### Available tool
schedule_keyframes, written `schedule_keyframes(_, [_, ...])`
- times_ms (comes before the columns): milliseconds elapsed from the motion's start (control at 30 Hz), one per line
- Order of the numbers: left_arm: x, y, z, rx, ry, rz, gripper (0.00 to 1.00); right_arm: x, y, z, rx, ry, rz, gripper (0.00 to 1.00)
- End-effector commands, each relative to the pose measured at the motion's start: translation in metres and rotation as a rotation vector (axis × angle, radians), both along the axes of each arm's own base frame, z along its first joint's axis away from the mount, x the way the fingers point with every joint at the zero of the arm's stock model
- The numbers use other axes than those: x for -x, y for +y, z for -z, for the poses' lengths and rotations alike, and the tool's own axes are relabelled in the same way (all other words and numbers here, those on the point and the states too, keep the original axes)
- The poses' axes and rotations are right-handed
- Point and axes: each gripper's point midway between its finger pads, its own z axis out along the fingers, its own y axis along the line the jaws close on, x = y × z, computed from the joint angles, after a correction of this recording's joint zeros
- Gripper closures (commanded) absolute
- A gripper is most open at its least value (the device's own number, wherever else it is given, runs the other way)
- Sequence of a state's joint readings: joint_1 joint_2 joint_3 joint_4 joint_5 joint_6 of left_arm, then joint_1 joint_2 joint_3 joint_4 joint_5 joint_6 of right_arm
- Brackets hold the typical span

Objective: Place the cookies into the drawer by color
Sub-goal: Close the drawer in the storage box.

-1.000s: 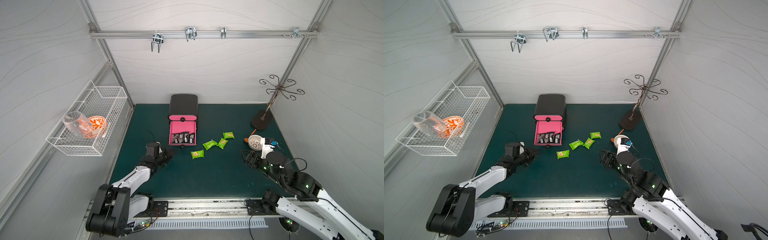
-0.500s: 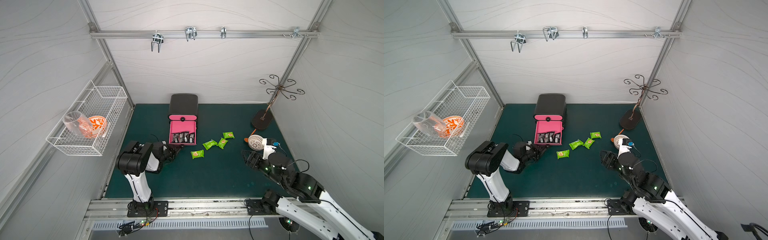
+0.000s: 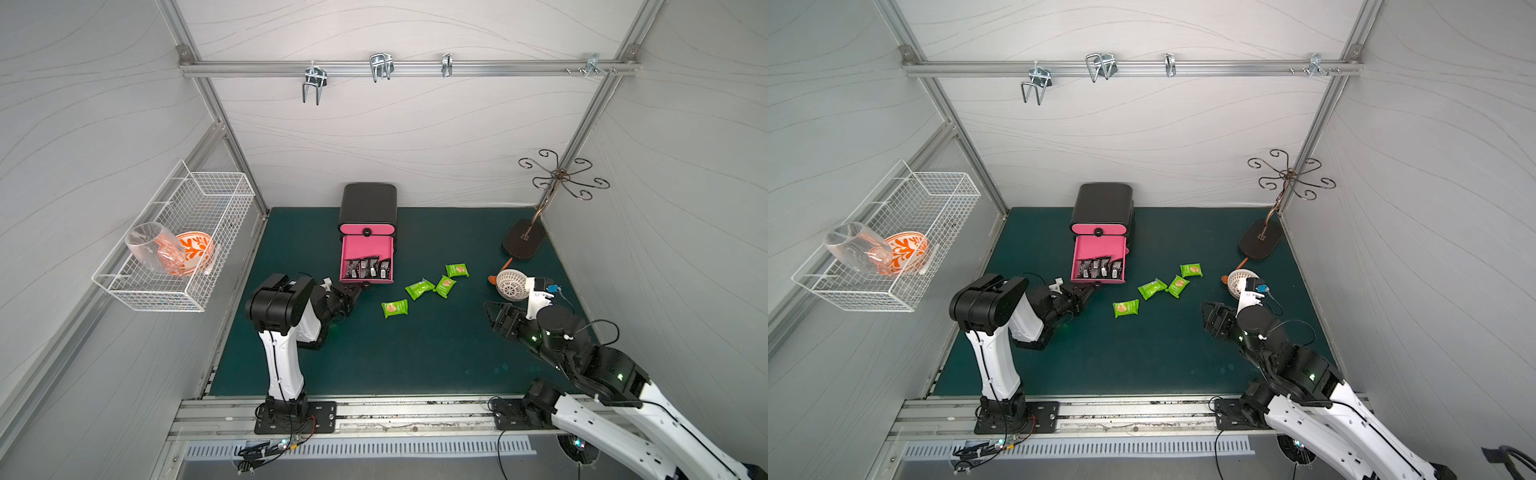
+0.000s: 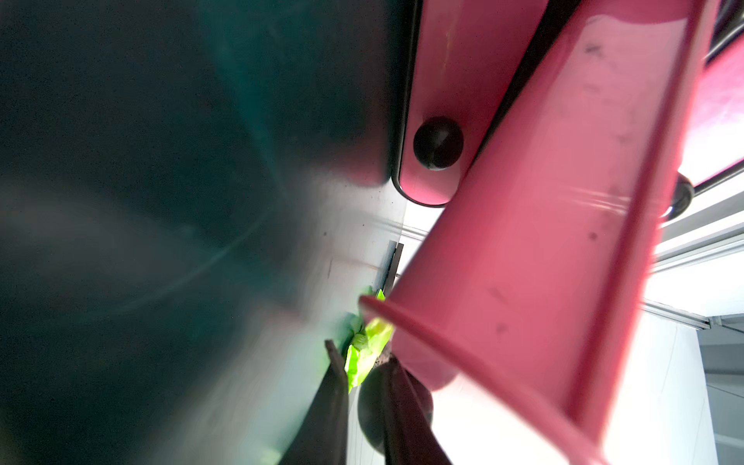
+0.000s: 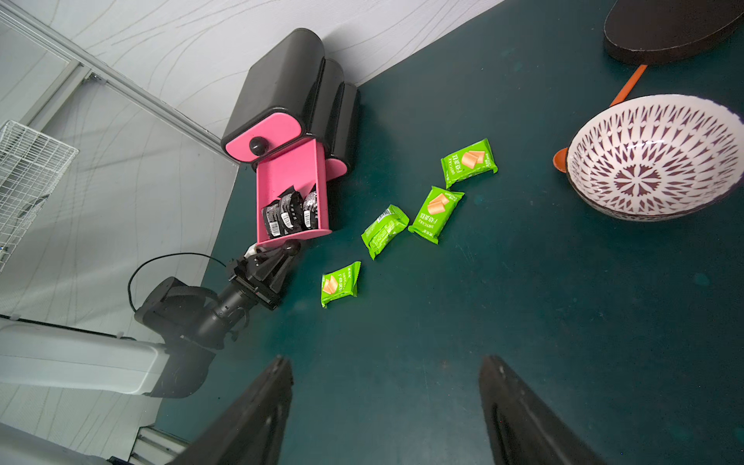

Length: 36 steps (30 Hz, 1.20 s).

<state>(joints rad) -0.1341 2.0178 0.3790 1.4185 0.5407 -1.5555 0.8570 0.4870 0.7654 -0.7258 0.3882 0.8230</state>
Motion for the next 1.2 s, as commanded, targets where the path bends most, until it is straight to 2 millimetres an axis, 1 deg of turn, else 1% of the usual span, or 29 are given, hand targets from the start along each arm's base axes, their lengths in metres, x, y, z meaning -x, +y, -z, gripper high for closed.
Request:
schedule_keyframes(0, [-0.014, -0.014, -0.021, 0.04, -0.049, 0.04, 0.79, -0.002, 0.0, -0.004, -0.01, -0.003, 0.012, 0.23])
schedule_keyframes(167, [-0.019, -0.019, -0.04, 0.047, -0.099, 0.046, 0.79, -0.001, -0.002, -0.005, -0.009, -0.003, 0.013, 0.23])
schedule_keyframes(333, [-0.019, -0.023, -0.044, 0.05, -0.109, 0.054, 0.77, 0.0, -0.003, -0.005, -0.012, -0.005, 0.013, 0.23])
schedule_keyframes(433, [-0.014, -0.024, -0.038, 0.032, -0.102, 0.054, 0.69, 0.0, -0.003, -0.005, -0.011, -0.005, 0.015, 0.23])
schedule_keyframes(567, [-0.003, -0.028, -0.03, 0.005, -0.089, 0.063, 0.53, 0.0, -0.003, -0.004, -0.011, -0.004, 0.013, 0.23])
schedule_keyframes(667, [0.005, -0.034, -0.032, -0.028, -0.117, 0.075, 0.44, 0.0, -0.002, -0.003, -0.01, 0.0, 0.013, 0.23])
schedule_keyframes(733, [0.008, -0.038, -0.036, -0.043, -0.139, 0.087, 0.4, -0.001, -0.002, -0.003, -0.009, 0.0, 0.013, 0.23])
schedule_keyframes(833, [0.007, -0.045, -0.041, -0.068, -0.181, 0.11, 0.29, -0.001, -0.001, -0.002, -0.014, 0.0, 0.011, 0.23])
schedule_keyframes(867, [0.006, -0.047, -0.04, -0.081, -0.191, 0.116, 0.24, -0.001, 0.0, -0.003, -0.015, 0.0, 0.009, 0.23])
schedule_keyframes(900, [0.005, -0.046, -0.039, -0.095, -0.196, 0.11, 0.22, -0.001, 0.001, -0.003, -0.015, 0.001, 0.008, 0.22])
schedule_keyframes(1033, [-0.002, -0.047, -0.034, -0.12, -0.215, 0.115, 0.23, 0.0, -0.001, -0.004, -0.013, 0.002, 0.007, 0.23])
schedule_keyframes(1100, [-0.005, -0.048, -0.034, -0.126, -0.224, 0.118, 0.32, 0.001, -0.004, -0.004, -0.008, 0.001, 0.014, 0.23])
schedule_keyframes(1167, [-0.008, -0.049, -0.035, -0.131, -0.233, 0.118, 0.38, 0.001, -0.005, -0.003, -0.008, -0.003, 0.018, 0.23])
